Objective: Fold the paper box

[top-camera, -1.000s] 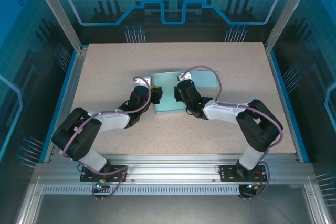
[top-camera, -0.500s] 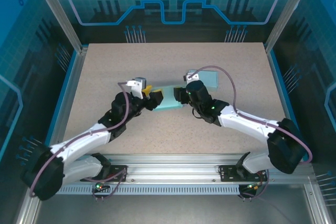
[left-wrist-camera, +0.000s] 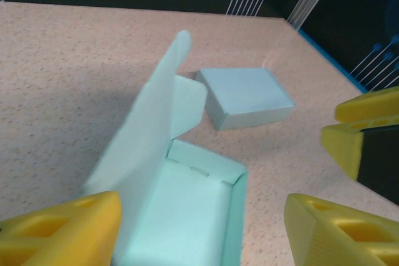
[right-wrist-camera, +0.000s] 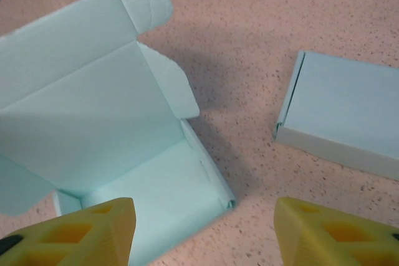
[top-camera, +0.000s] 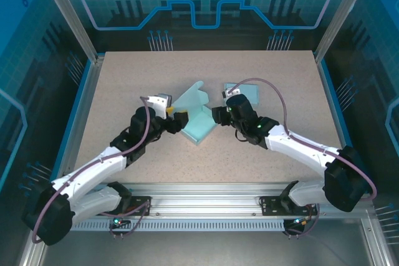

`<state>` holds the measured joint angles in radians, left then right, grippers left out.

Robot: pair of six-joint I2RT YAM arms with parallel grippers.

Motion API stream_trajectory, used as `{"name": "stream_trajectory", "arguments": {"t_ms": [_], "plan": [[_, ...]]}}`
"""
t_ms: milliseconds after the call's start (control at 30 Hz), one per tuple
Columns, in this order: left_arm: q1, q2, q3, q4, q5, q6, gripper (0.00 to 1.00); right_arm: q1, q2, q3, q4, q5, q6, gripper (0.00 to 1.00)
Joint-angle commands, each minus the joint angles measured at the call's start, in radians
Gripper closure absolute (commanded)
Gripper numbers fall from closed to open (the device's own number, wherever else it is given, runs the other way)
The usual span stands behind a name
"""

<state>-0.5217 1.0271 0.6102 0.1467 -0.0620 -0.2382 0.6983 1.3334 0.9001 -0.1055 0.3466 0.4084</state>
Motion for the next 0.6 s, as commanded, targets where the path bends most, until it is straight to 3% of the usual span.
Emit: {"name": "stream_trajectory", "arguments": {"t_ms": [0,200,433,567], "plan": [[0.019,-0.035,0.142,-0.267,-0.004,0.085,0.29,-0.059,-0.019,0.094,-0.12,-0.106,-0.099,0.39],[0.061,0.022,0.341,-0.702,-0.039,0.081,0.43,-0.179,0.032,0.238,-0.245,-0.328,-0.215,0.4],[0.064,0.058,0.339,-0.705,-0.031,0.001,0.5,-0.215,0.285,0.504,-0.391,-0.511,-0.402,0.42],[0.063,0.079,0.301,-0.648,-0.013,-0.07,0.59,-0.234,0.458,0.673,-0.468,-0.585,-0.453,0.44]]}}
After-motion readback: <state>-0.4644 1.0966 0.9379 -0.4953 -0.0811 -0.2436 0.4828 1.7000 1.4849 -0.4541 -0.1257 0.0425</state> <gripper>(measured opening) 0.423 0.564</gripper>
